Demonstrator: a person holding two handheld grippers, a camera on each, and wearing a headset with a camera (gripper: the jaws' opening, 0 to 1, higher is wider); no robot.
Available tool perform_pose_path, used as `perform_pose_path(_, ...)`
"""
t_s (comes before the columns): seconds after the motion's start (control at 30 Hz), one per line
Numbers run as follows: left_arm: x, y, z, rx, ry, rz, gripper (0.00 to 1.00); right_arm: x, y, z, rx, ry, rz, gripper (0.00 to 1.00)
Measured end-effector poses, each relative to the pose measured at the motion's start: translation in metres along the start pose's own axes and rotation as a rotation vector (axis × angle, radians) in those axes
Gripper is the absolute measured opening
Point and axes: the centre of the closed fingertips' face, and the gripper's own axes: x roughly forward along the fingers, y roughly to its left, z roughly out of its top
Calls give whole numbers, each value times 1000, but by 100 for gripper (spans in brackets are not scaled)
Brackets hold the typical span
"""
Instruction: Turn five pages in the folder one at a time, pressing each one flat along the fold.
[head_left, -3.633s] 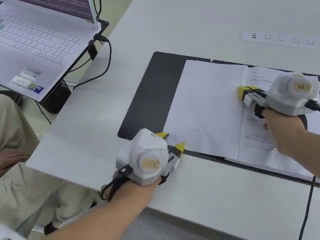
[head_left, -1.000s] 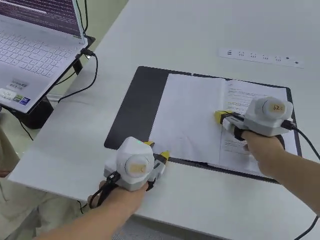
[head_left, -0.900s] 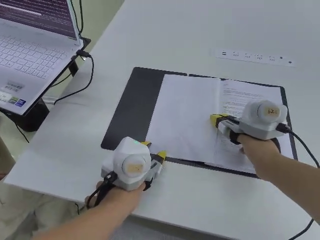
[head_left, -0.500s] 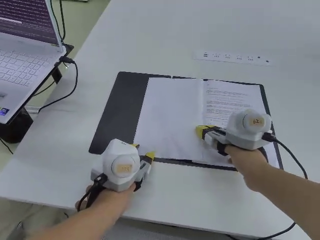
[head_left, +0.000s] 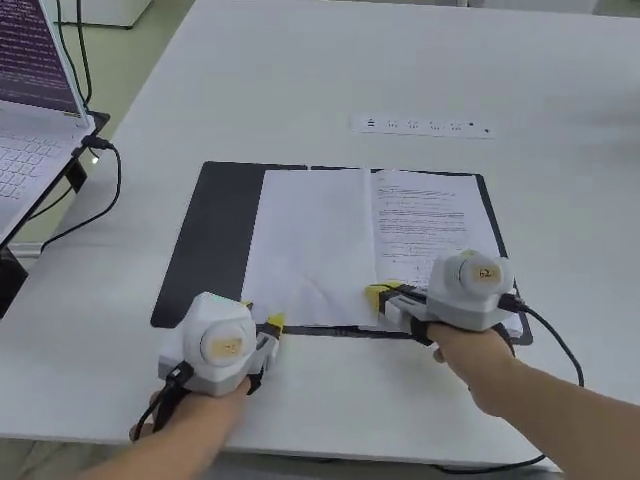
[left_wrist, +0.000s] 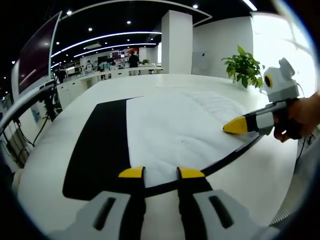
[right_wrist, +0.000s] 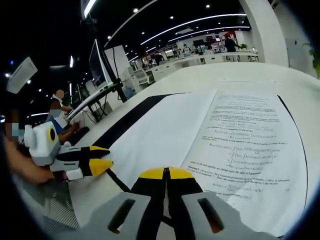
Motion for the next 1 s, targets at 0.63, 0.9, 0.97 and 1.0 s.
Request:
perform_pose_path(0.63,-1,0,1,1,8,10,23,-46,24,-38,53,54,29,0)
perform_pose_path(0.9,0,4,2,-31,42,12,20,-99,46,-21,110,-34,58,0)
perform_pose_path(0.97,-1,2,3,-91,86,-19,20,-117,51,-6,75,-64,52,0)
perform_pose_path(1.0,-1,1,3,-114,103,-32,21,-120,52,-2,64,-76,51,0)
